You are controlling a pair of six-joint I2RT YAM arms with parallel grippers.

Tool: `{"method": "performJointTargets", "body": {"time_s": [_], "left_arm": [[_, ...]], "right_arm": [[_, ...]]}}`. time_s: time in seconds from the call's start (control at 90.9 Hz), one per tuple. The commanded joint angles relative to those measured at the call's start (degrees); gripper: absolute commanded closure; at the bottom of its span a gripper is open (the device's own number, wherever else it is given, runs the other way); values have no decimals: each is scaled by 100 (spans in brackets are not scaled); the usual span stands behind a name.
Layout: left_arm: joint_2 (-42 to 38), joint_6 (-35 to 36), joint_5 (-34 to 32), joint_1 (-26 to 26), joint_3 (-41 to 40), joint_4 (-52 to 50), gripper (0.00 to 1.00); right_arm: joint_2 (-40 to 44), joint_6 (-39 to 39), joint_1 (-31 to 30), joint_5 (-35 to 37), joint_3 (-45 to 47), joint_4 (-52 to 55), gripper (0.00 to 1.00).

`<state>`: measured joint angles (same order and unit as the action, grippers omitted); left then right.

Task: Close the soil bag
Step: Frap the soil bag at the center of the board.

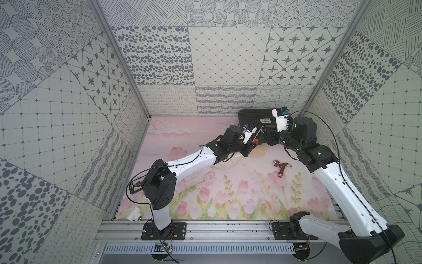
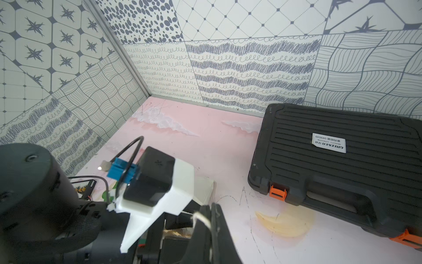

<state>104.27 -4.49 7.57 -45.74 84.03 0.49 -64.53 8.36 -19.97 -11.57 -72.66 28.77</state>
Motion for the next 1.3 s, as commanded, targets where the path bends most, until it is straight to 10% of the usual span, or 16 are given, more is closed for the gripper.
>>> {"method": "performJointTargets", "body": {"time_s": [0.0, 0.209, 0.671, 1.287], "left_arm": [[134, 111, 458, -19, 110, 33, 71], [65, 117, 552, -9, 317, 170, 69], [27, 211, 670, 67, 496, -251, 100], [-32, 415, -76, 177, -962, -1570, 100]], "right_arm": [[138, -106, -23, -2, -152, -180, 100], [60, -62, -22, -114, -140, -158, 100], [84, -151, -25, -15, -100, -35, 100], [32, -274, 255, 479, -1000, 217, 100]]}}
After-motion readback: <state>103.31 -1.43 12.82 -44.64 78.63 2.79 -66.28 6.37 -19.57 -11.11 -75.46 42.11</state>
